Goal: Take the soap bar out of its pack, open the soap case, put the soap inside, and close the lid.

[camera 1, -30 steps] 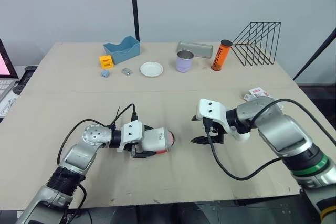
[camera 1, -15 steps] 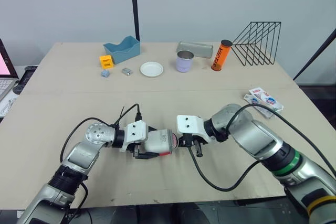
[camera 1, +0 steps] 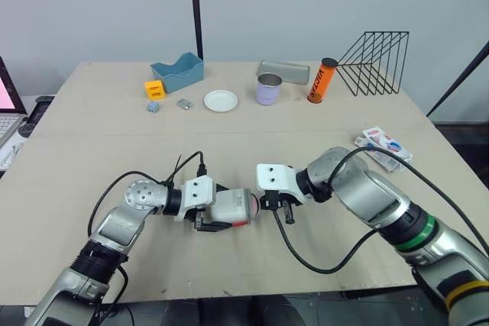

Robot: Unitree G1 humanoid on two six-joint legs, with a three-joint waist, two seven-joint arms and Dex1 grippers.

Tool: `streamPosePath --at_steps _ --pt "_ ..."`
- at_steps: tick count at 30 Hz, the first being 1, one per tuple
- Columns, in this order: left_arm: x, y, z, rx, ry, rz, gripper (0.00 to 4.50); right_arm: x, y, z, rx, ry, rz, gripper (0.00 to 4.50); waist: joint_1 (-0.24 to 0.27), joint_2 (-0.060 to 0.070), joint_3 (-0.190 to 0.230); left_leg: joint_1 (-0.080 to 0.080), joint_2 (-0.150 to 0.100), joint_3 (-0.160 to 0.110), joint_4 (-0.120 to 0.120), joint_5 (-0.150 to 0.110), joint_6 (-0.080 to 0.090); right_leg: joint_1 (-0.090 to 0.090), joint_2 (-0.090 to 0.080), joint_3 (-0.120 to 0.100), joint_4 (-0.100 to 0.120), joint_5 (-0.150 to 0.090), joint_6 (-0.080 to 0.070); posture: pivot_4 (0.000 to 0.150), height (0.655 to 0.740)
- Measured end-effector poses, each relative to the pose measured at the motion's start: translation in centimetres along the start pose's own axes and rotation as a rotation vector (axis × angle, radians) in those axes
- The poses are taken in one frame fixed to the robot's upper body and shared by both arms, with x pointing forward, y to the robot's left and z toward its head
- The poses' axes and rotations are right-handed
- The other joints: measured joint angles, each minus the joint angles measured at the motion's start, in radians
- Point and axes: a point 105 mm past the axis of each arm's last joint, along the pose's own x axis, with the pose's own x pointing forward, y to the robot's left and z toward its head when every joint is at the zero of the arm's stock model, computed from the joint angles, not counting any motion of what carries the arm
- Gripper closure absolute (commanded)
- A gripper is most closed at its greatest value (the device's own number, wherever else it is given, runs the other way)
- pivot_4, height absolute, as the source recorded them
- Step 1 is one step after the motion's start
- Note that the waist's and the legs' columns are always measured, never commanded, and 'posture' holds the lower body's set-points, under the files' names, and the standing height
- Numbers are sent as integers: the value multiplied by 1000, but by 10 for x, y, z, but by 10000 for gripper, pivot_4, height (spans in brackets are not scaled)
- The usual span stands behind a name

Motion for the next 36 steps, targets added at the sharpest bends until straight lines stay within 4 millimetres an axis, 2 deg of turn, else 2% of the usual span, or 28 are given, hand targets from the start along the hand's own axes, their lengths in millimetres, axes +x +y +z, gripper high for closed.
streamPosePath --at_steps 3,7,8,9,10,11,12,13,14,16,18,27,31,32,34,36 --pt "-3 0 -3 -2 11 6 9926 -6 -7 -14 76 17 -34 42590 -1 0 0 0 0 1 0 0 0 0 0 0 0 0 -1 1500 7393" --pt "-5 -1 -3 -8 8 14 9926 -19 -18 -15 105 3 -105 42590 -1 0 0 0 0 0 0 0 0 0 0 0 0 0 0 1500 7393" --pt "-6 -1 -2 -13 -2 21 9926 -23 -21 -15 119 -9 -124 37085 -1 0 0 0 0 0 0 0 0 0 0 0 0 0 0 1500 7393" --pt "-10 -1 2 -1 -16 33 9926 -32 -27 -18 156 -29 -175 35050 0 0 0 0 0 0 0 0 0 0 0 0 0 0 0 1500 7393" --pt "-12 -1 3 3 -17 39 9926 -37 -30 -20 179 -36 -202 29933 0 0 0 0 0 0 0 0 0 0 0 0 0 0 0 1500 7393" --pt "-19 0 4 9 -15 52 9926 -49 -36 -25 221 -44 -254 26771 0 0 0 0 0 0 0 0 0 0 -1 0 0 0 0 1500 7393" --pt "-19 0 4 10 -15 53 9926 -50 -36 -25 224 -44 -257 25662 0 0 0 0 0 0 0 0 0 0 -1 0 0 0 0 1500 7393" --pt "-22 1 4 11 -18 64 9926 -54 -38 -29 253 -47 -281 22439 0 0 0 0 0 0 0 0 0 0 -1 0 0 0 0 1500 7393" --pt "-24 0 4 7 -20 68 9926 -58 -39 -32 286 -49 -304 17032 0 0 0 0 0 0 0 0 0 0 -1 0 0 -1 -1 1500 7393" --pt "-25 -2 3 -4 -23 67 9926 -63 -40 -36 323 -52 -324 10629 -1 0 0 0 0 0 0 0 0 0 -1 0 0 0 -1 1500 7393" --pt "-25 -2 3 -5 -24 67 9926 -67 -41 -40 351 -47 -339 874 0 0 0 0 0 0 0 0 0 0 -1 0 0 -1 -1 1500 7393" --pt "-26 -1 1 1 -17 68 9926 -87 -43 -62 458 -11 -401 378 -1 0 0 0 0 1 0 0 0 0 -1 1 0 -1 -1 1500 7393" --pt "-26 -1 1 1 -16 68 9926 -85 -41 -58 507 -58 -372 378 -1 0 0 0 0 0 0 0 0 0 0 1 0 0 0 1500 7393" --pt "-27 -1 1 3 -16 73 9926 -80 -39 -46 596 -158 -309 378 -2 0 0 0 1 0 0 0 0 0 0 1 0 0 0 1500 7393" --pt "-27 -1 2 7 -20 79 9926 -79 -38 -31 667 -264 -235 378 -3 1 0 0 1 -1 0 0 0 -1 1 1 0 1 0 1500 7393" --pt "-27 0 3 19 -27 81 9926 -85 -34 -11 807 -418 -102 378 -2 1 0 0 1 -1 0 0 0 0 1 1 0 1 0 1500 7393"
